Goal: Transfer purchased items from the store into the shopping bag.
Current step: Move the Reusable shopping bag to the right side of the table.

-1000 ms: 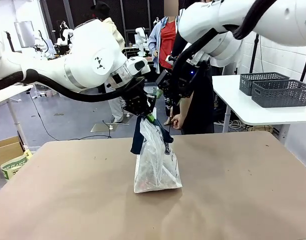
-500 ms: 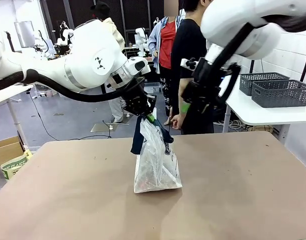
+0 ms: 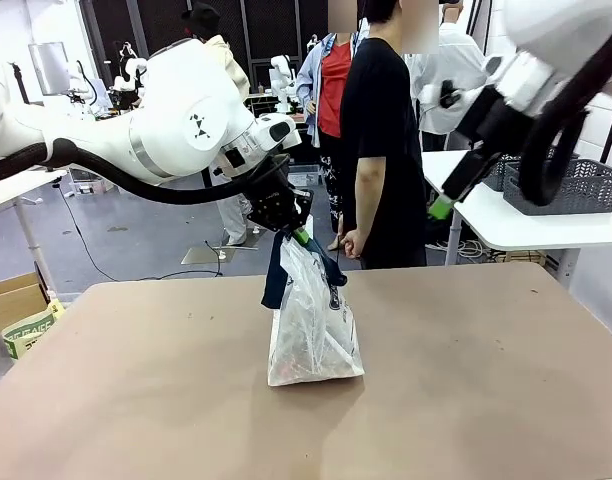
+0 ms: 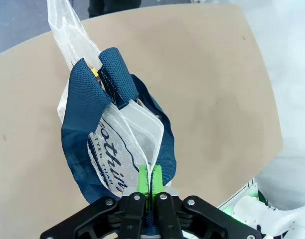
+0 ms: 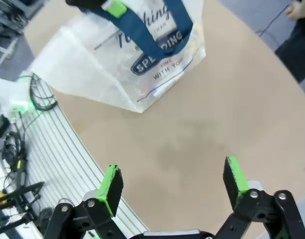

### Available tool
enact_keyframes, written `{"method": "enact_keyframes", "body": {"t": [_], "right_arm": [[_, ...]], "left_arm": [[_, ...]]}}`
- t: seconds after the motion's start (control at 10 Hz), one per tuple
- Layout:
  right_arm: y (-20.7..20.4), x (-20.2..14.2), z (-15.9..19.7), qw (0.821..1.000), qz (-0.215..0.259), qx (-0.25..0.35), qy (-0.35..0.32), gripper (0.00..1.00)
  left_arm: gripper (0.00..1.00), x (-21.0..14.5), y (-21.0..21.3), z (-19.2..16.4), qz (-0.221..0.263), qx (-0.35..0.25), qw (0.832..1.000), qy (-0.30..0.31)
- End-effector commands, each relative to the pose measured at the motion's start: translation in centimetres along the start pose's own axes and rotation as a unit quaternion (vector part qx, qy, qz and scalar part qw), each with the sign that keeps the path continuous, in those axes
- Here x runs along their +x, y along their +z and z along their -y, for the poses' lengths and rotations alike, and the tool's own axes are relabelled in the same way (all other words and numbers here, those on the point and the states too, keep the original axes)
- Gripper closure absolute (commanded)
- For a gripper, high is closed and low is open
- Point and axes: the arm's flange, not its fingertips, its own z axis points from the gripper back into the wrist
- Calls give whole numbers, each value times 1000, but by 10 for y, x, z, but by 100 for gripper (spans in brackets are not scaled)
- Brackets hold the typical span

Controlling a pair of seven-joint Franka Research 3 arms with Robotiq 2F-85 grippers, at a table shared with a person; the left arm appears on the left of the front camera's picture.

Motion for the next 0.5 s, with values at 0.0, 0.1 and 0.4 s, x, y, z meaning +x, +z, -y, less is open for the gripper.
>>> {"method": "enact_keyframes", "body": {"t": [0.0, 0.1, 0.4], "right_arm": [[11, -20, 17, 999, 24, 38, -10, 0], [13, -22, 26, 999, 24, 45, -10, 0], [18, -23, 21, 1000, 17, 19, -13, 0]], "left_arm": [[100, -2, 0, -1, -2, 2, 1000, 1], [100, -2, 0, -1, -2, 2, 1000, 1], [100, -2, 0, -1, -2, 2, 1000, 1]]}}
